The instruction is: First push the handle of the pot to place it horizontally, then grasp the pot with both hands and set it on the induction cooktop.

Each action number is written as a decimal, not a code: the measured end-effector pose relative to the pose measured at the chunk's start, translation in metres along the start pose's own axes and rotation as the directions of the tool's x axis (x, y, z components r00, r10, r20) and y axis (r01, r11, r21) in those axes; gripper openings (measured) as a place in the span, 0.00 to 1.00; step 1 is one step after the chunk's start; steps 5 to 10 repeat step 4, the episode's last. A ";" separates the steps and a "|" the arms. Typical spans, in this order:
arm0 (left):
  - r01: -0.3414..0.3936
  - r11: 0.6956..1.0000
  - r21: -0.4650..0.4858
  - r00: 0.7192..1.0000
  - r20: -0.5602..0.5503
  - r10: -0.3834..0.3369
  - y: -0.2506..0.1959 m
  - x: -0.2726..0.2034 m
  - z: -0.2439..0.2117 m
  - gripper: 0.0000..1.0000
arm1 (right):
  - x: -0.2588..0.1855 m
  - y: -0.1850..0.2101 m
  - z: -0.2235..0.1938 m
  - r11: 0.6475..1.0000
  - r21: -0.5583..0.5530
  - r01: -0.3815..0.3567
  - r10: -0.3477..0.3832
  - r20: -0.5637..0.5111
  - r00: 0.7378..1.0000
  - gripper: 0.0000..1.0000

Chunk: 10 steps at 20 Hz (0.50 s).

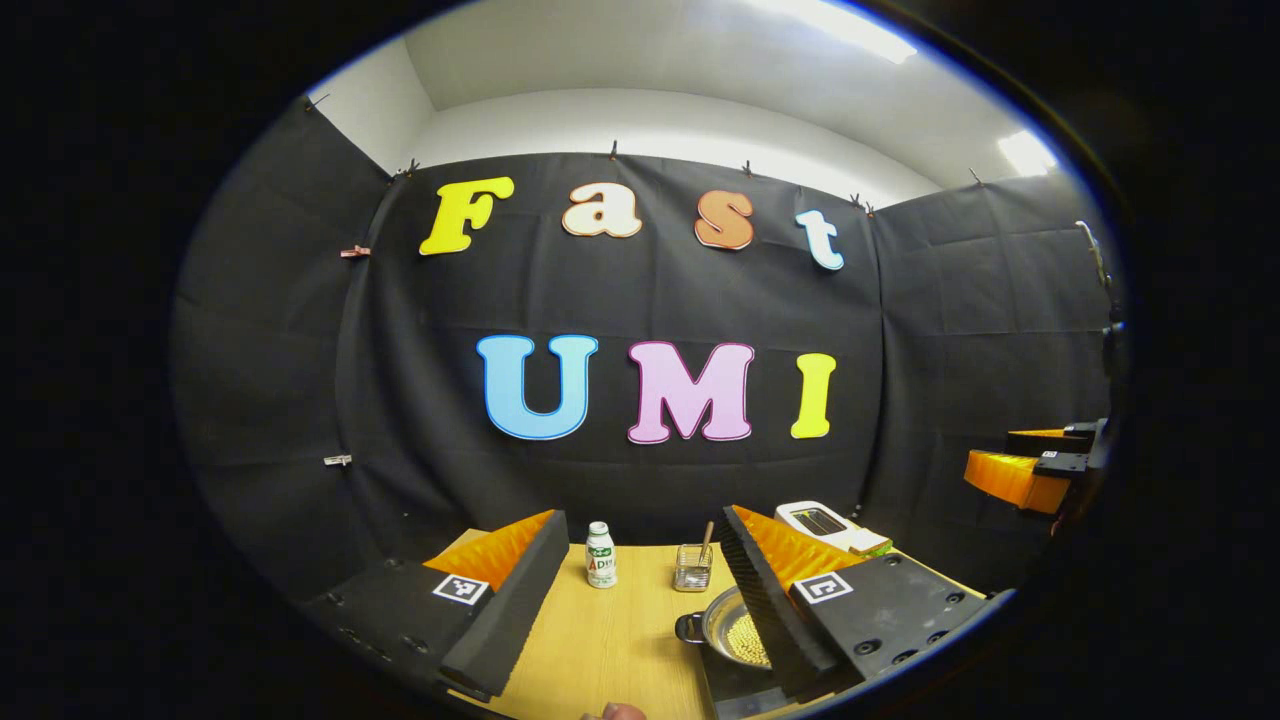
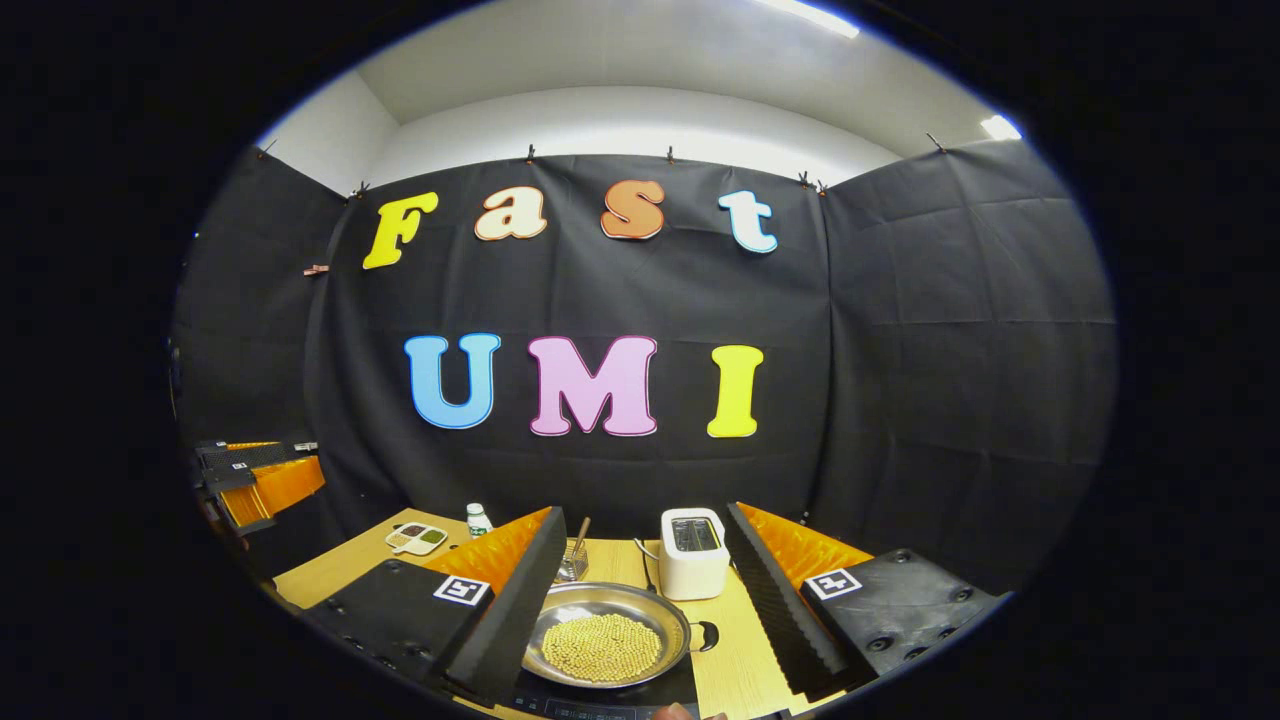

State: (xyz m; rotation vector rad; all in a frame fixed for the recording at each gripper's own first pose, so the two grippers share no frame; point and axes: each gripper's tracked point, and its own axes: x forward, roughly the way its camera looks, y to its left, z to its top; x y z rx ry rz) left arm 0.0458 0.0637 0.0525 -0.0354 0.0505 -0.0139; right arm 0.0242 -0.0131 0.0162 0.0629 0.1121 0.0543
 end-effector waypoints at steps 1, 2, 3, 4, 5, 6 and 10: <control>0.003 1.000 0.002 1.000 -0.002 -0.003 -0.001 0.001 0.000 0.95 | -0.001 0.001 -0.001 1.000 -0.001 -0.001 0.001 -0.003 1.000 0.99; 0.003 1.000 0.003 1.000 -0.001 -0.003 -0.001 0.000 0.000 0.95 | -0.002 0.001 0.000 1.000 -0.001 -0.002 0.002 -0.003 1.000 0.99; 0.006 1.000 0.002 1.000 -0.002 -0.006 -0.002 0.001 0.000 0.95 | -0.001 0.001 0.000 1.000 -0.001 -0.001 0.001 -0.004 1.000 0.99; 0.006 1.000 0.000 1.000 -0.003 -0.006 -0.004 0.000 -0.001 0.95 | -0.001 0.000 0.000 1.000 0.000 -0.001 0.001 -0.004 1.000 0.99; 0.006 1.000 0.000 1.000 -0.003 -0.006 -0.004 0.000 -0.001 0.95 | -0.001 0.000 0.000 1.000 0.000 -0.001 0.001 -0.004 1.000 0.99; 0.006 1.000 0.000 1.000 -0.003 -0.006 -0.004 0.000 -0.001 0.95 | -0.001 0.000 0.000 1.000 0.000 -0.001 0.001 -0.004 1.000 0.99; 0.006 1.000 0.000 1.000 -0.003 -0.006 -0.004 0.000 -0.001 0.95 | -0.001 0.000 0.000 1.000 0.000 -0.001 0.001 -0.004 1.000 0.99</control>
